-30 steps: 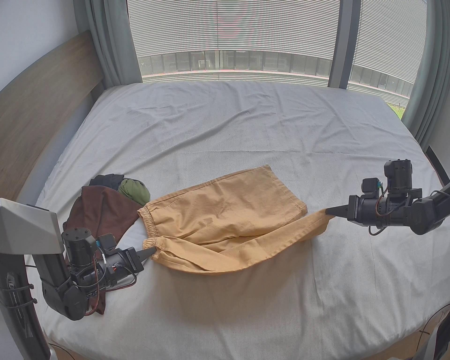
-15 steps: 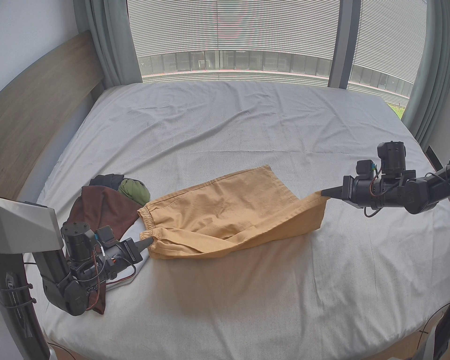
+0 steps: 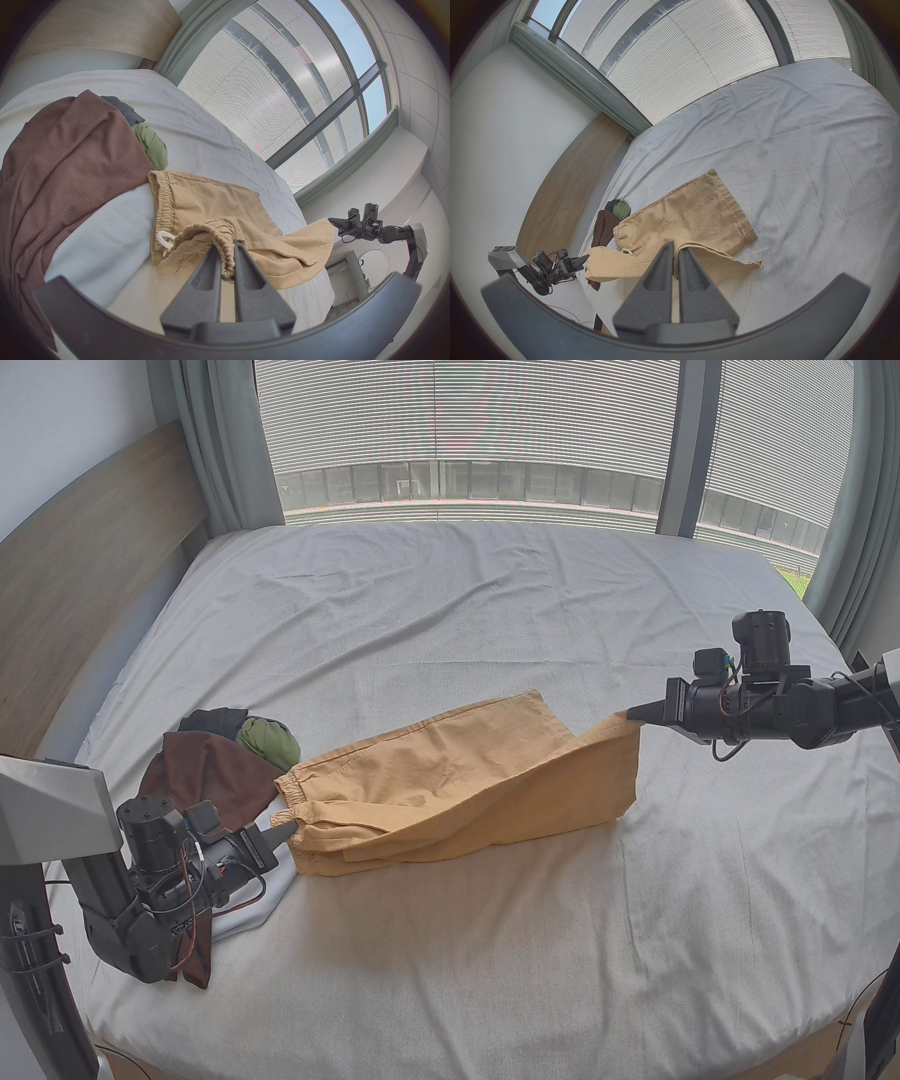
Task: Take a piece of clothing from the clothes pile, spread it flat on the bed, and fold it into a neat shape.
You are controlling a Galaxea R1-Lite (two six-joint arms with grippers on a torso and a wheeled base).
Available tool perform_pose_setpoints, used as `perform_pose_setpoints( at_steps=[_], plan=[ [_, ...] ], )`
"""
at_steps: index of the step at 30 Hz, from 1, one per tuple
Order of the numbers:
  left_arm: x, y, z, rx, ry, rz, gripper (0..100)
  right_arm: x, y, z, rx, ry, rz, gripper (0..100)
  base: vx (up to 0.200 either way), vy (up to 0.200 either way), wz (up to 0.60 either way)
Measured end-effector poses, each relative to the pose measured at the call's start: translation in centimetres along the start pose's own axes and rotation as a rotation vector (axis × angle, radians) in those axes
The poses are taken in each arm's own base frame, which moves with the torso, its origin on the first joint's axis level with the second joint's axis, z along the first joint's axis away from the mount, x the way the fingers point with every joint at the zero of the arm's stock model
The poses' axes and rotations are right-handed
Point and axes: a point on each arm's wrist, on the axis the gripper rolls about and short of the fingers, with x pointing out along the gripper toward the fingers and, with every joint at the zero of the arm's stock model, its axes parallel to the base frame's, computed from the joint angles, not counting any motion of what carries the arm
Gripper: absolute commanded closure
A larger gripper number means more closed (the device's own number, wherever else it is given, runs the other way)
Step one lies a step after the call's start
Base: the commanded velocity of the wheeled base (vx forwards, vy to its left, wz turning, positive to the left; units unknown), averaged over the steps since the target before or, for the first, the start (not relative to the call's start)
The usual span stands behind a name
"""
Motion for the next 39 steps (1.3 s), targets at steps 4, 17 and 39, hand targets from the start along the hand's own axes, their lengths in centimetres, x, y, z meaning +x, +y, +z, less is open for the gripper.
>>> perform_pose_setpoints(
  at_steps=[4, 17, 39],
  plan=[
    [0.2, 0.1, 0.3, -0.017, -0.019, 0.006, 100, 0.4, 0.2, 1.0, -0.008, -0.01, 0.005, 100, 0.0, 0.0, 0.0],
    [0.6, 0.7, 1.2, -0.051, -0.055, 0.012, 100, 3.0, -0.5, 3.6, -0.028, -0.07, -0.008, 100, 0.0, 0.0, 0.0],
    [2.3, 2.7, 1.7, -0.077, -0.116, 0.073, 100, 8.8, -1.5, 5.0, -0.004, -0.149, -0.003, 100, 0.0, 0.0, 0.0]
  ],
)
